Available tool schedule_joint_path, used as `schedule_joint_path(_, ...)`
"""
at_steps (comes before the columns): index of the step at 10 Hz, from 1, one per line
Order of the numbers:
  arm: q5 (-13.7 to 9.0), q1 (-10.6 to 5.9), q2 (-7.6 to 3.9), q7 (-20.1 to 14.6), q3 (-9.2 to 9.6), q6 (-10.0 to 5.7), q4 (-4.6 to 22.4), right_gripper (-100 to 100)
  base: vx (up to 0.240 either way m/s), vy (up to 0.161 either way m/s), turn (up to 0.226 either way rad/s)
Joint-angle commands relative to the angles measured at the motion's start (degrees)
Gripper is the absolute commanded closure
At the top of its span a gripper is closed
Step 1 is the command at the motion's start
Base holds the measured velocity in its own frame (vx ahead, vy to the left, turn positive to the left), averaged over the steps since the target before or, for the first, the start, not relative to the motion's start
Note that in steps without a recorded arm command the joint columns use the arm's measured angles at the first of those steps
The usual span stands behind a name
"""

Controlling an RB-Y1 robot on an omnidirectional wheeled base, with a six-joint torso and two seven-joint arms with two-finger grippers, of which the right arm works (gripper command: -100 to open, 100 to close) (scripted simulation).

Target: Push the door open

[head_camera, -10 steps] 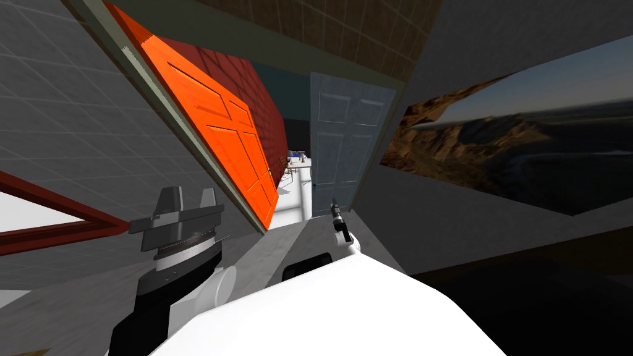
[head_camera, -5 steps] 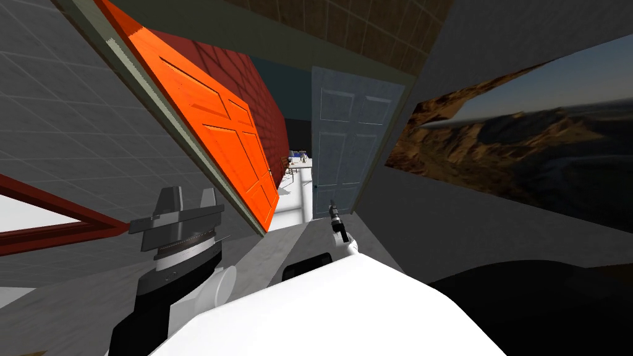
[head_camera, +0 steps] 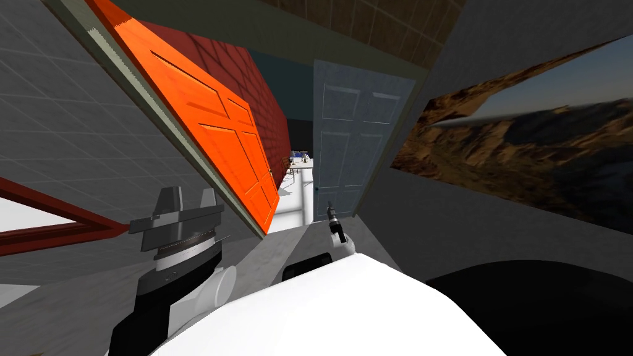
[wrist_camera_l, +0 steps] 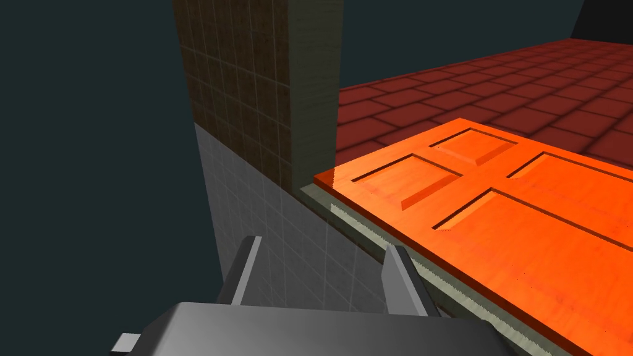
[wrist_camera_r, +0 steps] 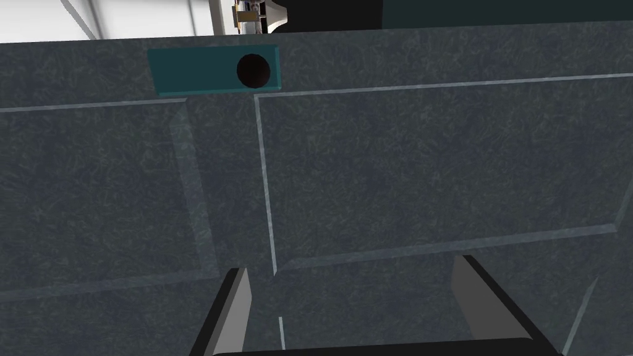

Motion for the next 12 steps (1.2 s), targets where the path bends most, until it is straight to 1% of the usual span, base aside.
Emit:
schedule_joint_path(1,-0.1,-1.07,0.43,0.3,0.06,-0.41,2.5,-100,0.121,-0.03,0.041)
schedule_joint_path(3,-0.1,-1.94,0.94,0.6,0.1,-0.63,4.5,-100,0.083,-0.028,0.027)
schedule_joint_path(4,-0.2,-2.69,1.46,0.8,0.14,-0.83,6.2,-100,0.094,-0.033,0.043)
schedule_joint_path(5,-0.3,-3.82,2.23,1.2,0.2,-1.11,8.7,-100,0.139,-0.039,0.077)
schedule_joint_path(6,-0.3,-3.82,2.23,1.2,0.2,-1.11,8.7,-100,0.119,-0.036,0.027)
schedule_joint_path(8,-0.3,-4.35,2.69,1.4,0.23,-1.25,9.9,-100,0.062,-0.017,0.01)
schedule_joint_path(9,-0.4,-4.87,3.14,1.6,0.26,-1.38,11.1,-100,0.058,-0.013,0.029)
schedule_joint_path(10,-0.4,-4.87,3.14,1.6,0.26,-1.38,11.1,-100,0.046,-0.013,0.012)
schedule_joint_path(12,-0.4,-5.75,3.98,1.9,0.3,-1.6,13.1,-100,0.05,-0.023,0.024)
